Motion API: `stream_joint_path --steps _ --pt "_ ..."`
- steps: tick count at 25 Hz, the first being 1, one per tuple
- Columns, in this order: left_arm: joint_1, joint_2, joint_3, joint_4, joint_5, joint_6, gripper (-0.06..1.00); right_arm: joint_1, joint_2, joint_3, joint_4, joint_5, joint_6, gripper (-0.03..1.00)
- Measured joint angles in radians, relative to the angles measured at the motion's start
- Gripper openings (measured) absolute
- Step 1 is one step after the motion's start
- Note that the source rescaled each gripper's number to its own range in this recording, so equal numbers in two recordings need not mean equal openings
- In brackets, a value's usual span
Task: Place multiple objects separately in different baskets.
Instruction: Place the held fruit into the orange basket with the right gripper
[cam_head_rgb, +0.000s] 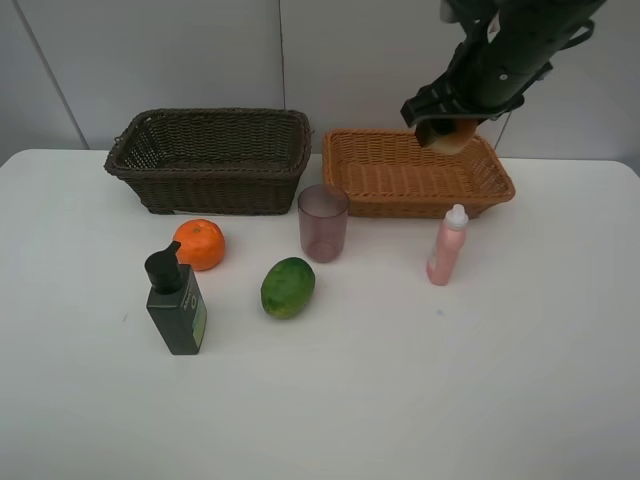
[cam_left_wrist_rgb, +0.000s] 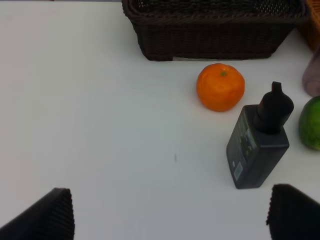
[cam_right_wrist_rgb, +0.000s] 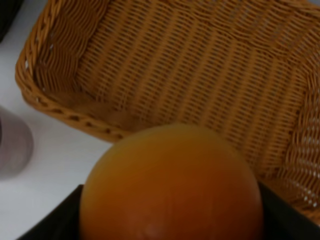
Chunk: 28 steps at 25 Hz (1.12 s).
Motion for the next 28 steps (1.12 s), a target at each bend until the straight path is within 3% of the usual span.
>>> stream_joint_path --steps 8,21,28 --pt "0.0 0.0 0.0 0.0 0.0 0.0 1.0 -0.024 0.221 -0.15 -0.051 -0.075 0.0 0.47" --pt "0.0 0.0 0.0 0.0 0.0 0.0 1.0 -0.135 0.374 -0.158 -0.26 -0.221 0.0 0.47" --pt "0.0 0.0 0.0 0.0 0.0 0.0 1.0 -0.139 0.408 -0.158 -0.265 -0.27 0.0 0.47"
